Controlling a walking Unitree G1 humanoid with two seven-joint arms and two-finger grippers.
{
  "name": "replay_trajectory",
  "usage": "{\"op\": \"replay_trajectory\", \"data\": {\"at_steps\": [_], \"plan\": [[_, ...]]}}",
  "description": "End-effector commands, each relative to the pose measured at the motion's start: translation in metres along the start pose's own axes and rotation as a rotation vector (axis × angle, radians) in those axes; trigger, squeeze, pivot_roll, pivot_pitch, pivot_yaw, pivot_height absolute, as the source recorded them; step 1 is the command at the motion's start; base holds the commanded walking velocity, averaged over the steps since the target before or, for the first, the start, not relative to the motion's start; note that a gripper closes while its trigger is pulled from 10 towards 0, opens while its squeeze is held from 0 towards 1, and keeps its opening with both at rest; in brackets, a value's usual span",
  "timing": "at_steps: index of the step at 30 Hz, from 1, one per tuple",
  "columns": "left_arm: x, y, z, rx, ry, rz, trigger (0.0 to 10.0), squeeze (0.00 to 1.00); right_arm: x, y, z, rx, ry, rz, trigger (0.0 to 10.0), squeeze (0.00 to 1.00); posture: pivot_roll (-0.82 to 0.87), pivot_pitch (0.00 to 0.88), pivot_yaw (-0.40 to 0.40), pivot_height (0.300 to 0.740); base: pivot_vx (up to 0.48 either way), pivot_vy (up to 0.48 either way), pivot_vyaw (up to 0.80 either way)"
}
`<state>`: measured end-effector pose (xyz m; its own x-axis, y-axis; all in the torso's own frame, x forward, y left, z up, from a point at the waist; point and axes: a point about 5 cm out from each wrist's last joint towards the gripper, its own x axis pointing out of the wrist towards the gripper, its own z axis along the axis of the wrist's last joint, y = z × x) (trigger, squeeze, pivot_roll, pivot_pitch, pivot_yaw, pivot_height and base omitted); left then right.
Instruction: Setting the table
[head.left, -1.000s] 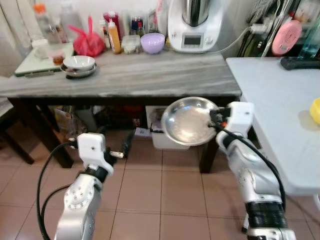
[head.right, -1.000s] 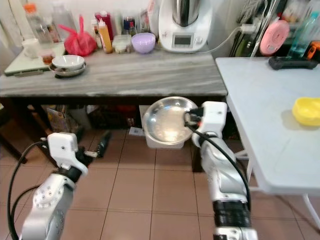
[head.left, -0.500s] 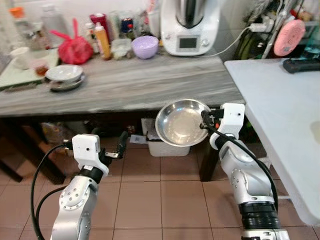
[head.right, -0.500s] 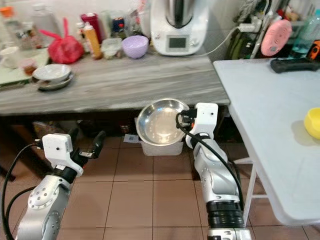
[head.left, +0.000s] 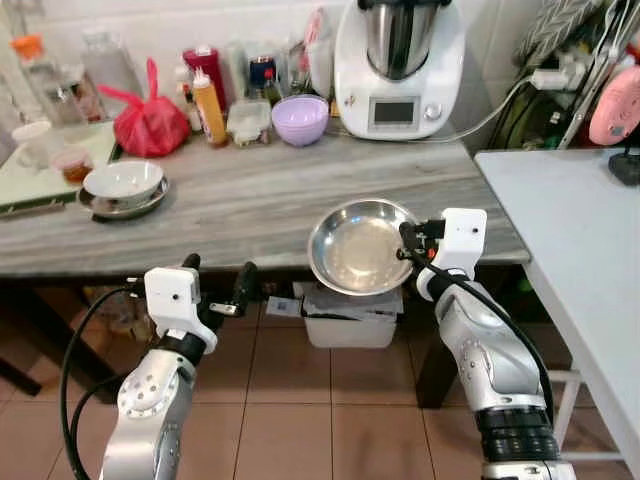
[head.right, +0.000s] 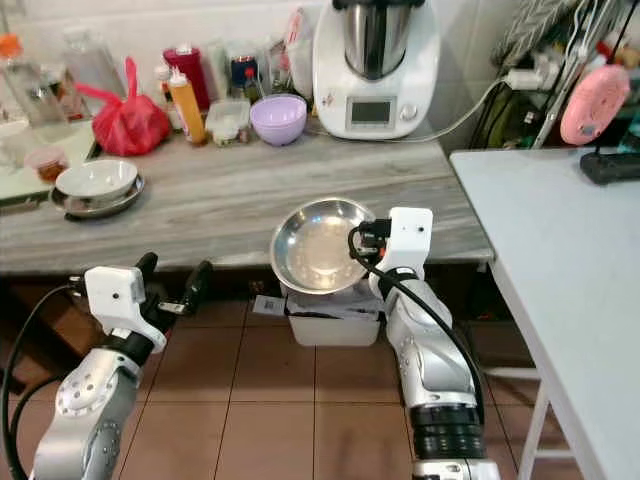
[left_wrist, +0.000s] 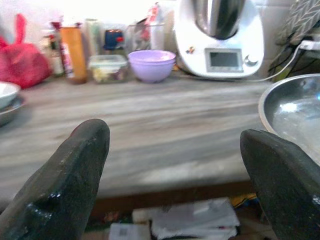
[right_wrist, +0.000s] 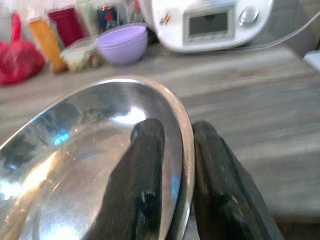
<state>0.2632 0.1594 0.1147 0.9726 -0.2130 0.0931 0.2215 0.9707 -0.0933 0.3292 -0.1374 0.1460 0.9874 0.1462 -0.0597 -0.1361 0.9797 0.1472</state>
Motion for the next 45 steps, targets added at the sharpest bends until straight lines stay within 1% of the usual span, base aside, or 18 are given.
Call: {"op": "replay_trajectory", "data": {"at_steps": [1,15,18,25,27,30,34,35,39,44,45], "plan": [[0.001,-0.004,0.001,0.002,-0.003,-0.02,10.0,0.0,0.0,-0.003,0.006,-0.003,-0.023,-0.005,10.0,0.0,-0.11,0.02,0.058,0.74,0.472,0.0,0.0],[-0.004,0.0,-0.003,0.019,0.025,-0.023,10.0,0.0,-0.002,0.001,0.001,-0.003,-0.002,0.016,10.0,0.0,-0.11,0.026,0.056,0.74,0.405,0.0,0.0],[-0.009,0.002,-0.004,0.017,0.037,-0.019,10.0,0.0,-0.002,0.003,-0.002,0.004,0.009,0.026,10.0,0.0,-0.1,0.03,0.057,0.74,0.0,0.0,0.0],[-0.018,0.002,-0.009,0.021,0.079,-0.037,10.0,0.0,-0.004,0.011,-0.008,0.026,0.036,0.055,10.0,0.0,-0.09,0.04,0.058,0.74,0.0,0.0,0.0],[-0.022,0.002,-0.012,0.019,0.098,-0.048,10.0,0.0,-0.004,0.015,-0.013,0.052,0.055,0.066,10.0,0.0,-0.09,0.042,0.056,0.74,0.0,0.0,0.0],[-0.029,0.0,-0.015,0.025,0.123,-0.076,10.0,0.0,-0.004,0.021,-0.017,0.078,0.073,0.084,10.0,0.0,-0.08,0.042,0.056,0.74,0.0,0.0,0.0],[-0.036,-0.005,-0.017,0.017,0.148,-0.143,10.0,0.0,-0.003,0.026,-0.022,0.108,0.098,0.103,10.0,0.0,-0.08,0.045,0.057,0.74,0.0,0.0,0.0],[-0.04,-0.007,-0.019,0.015,0.162,-0.169,10.0,0.0,-0.002,0.029,-0.024,0.122,0.112,0.114,10.0,0.0,-0.08,0.048,0.056,0.74,0.0,0.0,0.0],[-0.043,-0.008,-0.02,0.026,0.182,-0.191,10.0,0.0,-0.001,0.035,-0.028,0.134,0.13,0.133,10.0,0.0,-0.07,0.054,0.057,0.74,0.0,0.0,0.0],[-0.048,-0.012,-0.02,0.009,0.2,-0.237,10.0,0.0,0.005,0.044,-0.031,0.144,0.144,0.151,10.0,0.0,-0.07,0.06,0.059,0.74,0.0,0.0,0.0],[-0.051,-0.013,-0.02,0.011,0.209,-0.256,10.0,0.0,0.008,0.048,-0.032,0.15,0.148,0.155,10.0,0.0,-0.06,0.064,0.057,0.74,0.0,0.0,0.0]]}}
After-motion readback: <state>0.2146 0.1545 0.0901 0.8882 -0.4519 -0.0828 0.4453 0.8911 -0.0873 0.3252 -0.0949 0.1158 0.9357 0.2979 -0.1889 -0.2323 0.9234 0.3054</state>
